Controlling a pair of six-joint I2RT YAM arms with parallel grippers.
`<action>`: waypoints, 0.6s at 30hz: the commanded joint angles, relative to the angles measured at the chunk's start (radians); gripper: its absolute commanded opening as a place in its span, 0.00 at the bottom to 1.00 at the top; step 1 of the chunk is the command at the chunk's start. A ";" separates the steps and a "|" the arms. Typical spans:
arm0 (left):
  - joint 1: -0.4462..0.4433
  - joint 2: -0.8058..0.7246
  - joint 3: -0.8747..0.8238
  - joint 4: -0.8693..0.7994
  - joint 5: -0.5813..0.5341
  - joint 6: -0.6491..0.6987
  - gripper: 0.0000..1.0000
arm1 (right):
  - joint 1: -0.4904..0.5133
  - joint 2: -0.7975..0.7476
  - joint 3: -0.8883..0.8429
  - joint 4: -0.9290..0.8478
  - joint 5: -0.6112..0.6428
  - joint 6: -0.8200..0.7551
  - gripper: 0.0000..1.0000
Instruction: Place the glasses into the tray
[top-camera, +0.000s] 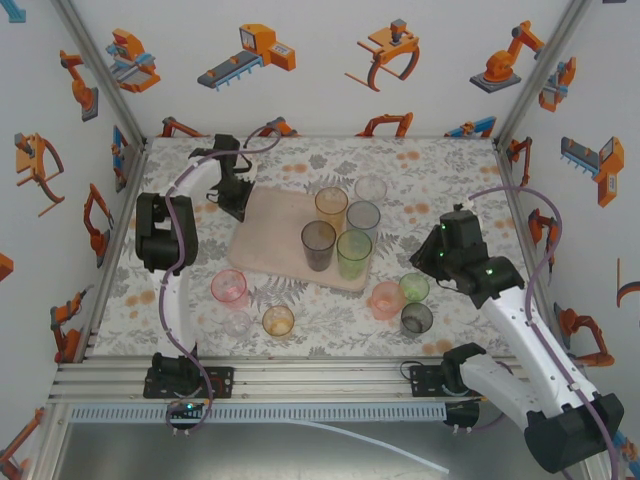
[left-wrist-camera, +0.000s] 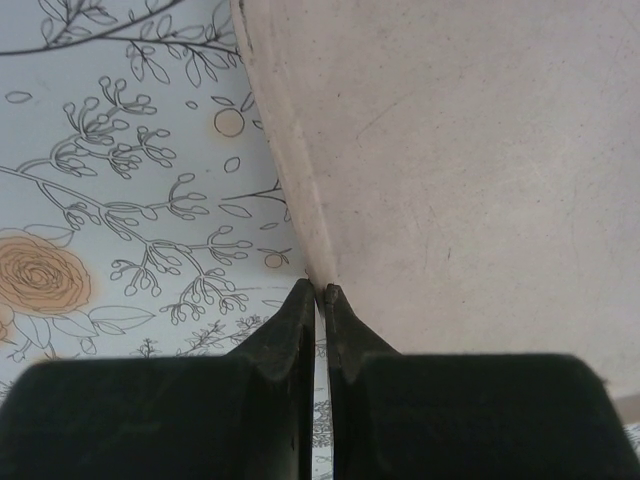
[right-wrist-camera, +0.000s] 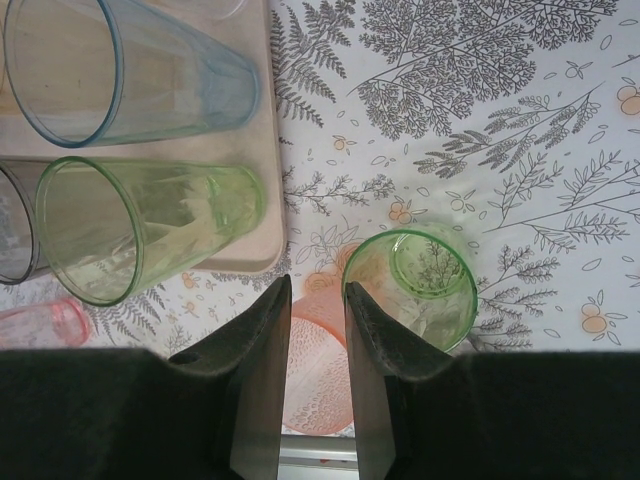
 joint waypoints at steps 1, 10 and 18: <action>-0.006 -0.049 -0.034 -0.064 0.001 0.032 0.00 | -0.007 -0.020 -0.011 0.019 -0.003 0.020 0.30; -0.006 -0.098 -0.097 -0.063 0.006 0.035 0.00 | -0.007 -0.040 -0.023 0.021 -0.006 0.025 0.30; -0.008 -0.138 -0.150 -0.065 0.011 0.034 0.00 | -0.008 -0.045 -0.026 0.022 -0.011 0.026 0.30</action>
